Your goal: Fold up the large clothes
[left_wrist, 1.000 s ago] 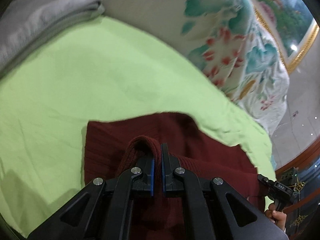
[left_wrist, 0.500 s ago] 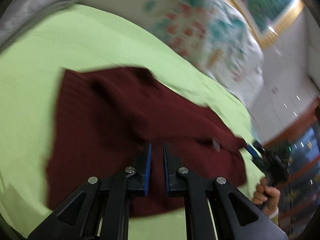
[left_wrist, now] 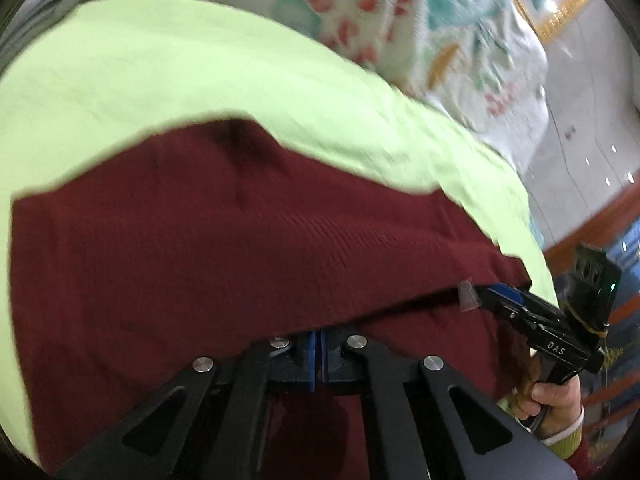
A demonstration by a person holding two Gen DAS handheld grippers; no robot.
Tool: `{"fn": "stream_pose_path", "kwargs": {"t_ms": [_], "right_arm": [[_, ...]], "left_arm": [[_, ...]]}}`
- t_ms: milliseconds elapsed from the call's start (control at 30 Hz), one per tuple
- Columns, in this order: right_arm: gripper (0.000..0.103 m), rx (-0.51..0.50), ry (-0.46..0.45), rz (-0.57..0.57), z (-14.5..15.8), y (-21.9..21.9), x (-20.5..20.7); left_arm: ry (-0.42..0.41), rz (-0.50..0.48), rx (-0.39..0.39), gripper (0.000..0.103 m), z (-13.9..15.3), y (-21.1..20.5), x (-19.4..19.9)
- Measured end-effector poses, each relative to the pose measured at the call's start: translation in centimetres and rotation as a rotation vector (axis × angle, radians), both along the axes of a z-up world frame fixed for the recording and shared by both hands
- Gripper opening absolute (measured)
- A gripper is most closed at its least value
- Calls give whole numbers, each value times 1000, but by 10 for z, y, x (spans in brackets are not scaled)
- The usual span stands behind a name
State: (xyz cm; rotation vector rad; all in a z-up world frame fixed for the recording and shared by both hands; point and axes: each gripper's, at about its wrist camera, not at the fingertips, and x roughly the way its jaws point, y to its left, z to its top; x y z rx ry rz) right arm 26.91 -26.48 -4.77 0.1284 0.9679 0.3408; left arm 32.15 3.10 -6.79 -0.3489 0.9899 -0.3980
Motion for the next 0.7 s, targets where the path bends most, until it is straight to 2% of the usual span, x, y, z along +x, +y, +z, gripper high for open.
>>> {"fn": "stream_pose_path", "kwargs": {"t_ms": [100,167,200,267,333,433,533,700], "right_arm": [[44,22,1,-125,-1,-29,20],[44,48,16,-199,-6,-46,29],[44,64,23,-221,-9,-53,29],[44,110,22,-236,-9,-59,27],[44,113,9,-254,-6,-63,20],[44,133,-2,-266,2,-58,8],[44,164,-30,-254,13,-51,-14],[44,229,-28,-223,17,-34,-47]], "left_arm": [[-13,96,71,2,2,18,20],[-13,158,89,3,-2,36,29],[-7,180,82,3,-5,45,31],[9,212,1,3,-13,65,30],[7,246,-26,3,-14,78,22],[0,276,-28,3,-9,87,4],[-18,282,-29,7,1,91,-26],[-36,256,-96,13,15,92,-90]]}}
